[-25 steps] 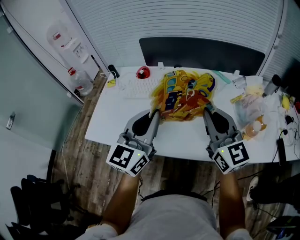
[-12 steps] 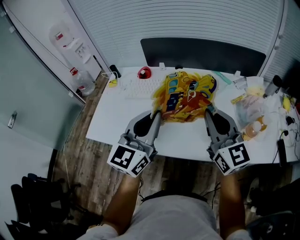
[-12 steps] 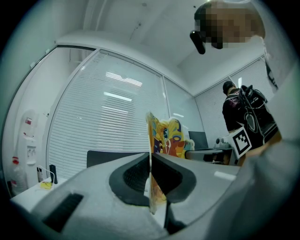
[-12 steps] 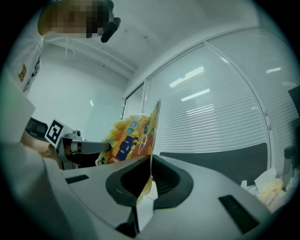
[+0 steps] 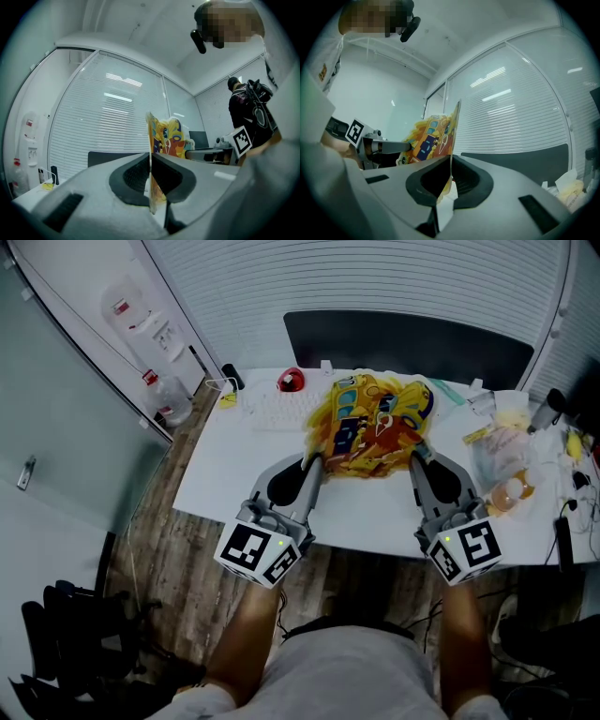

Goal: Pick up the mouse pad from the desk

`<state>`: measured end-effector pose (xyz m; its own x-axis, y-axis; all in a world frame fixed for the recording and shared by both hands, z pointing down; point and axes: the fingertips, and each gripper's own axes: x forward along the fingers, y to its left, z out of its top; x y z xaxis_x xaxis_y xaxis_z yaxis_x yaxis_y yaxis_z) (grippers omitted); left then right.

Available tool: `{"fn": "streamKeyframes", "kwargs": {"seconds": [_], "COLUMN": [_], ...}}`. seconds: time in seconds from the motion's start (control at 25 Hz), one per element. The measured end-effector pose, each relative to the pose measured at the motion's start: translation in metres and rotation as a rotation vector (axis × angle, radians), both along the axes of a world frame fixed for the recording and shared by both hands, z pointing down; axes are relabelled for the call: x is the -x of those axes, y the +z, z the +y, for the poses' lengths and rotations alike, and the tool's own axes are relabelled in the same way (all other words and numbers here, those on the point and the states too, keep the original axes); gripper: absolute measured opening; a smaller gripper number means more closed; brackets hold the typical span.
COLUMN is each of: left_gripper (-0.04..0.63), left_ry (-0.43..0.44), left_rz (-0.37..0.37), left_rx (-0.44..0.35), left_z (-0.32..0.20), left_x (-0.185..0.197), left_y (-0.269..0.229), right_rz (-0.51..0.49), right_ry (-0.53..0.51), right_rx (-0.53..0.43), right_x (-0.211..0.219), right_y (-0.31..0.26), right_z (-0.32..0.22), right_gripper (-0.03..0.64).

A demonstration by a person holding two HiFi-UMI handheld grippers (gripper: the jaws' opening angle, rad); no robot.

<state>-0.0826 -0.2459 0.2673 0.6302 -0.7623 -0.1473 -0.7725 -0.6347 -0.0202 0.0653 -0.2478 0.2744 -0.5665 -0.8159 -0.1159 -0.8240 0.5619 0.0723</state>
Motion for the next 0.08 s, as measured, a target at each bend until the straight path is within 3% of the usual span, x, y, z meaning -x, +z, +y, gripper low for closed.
{"fn": "streamKeyframes", "kwargs": {"seconds": [0.08], "left_gripper": [0.023], "left_ry": [0.0], "left_rz": [-0.001], "left_rx": [-0.001], "left_z": [0.0], "left_x": [-0.0008], "left_y": [-0.0003], "right_rz": [0.0], "right_ry": [0.0], "right_rx": [0.0], "right_x": [-0.0006], "right_y": [-0.0002], "right_z": [-0.0005], "right_gripper": [0.018]}}
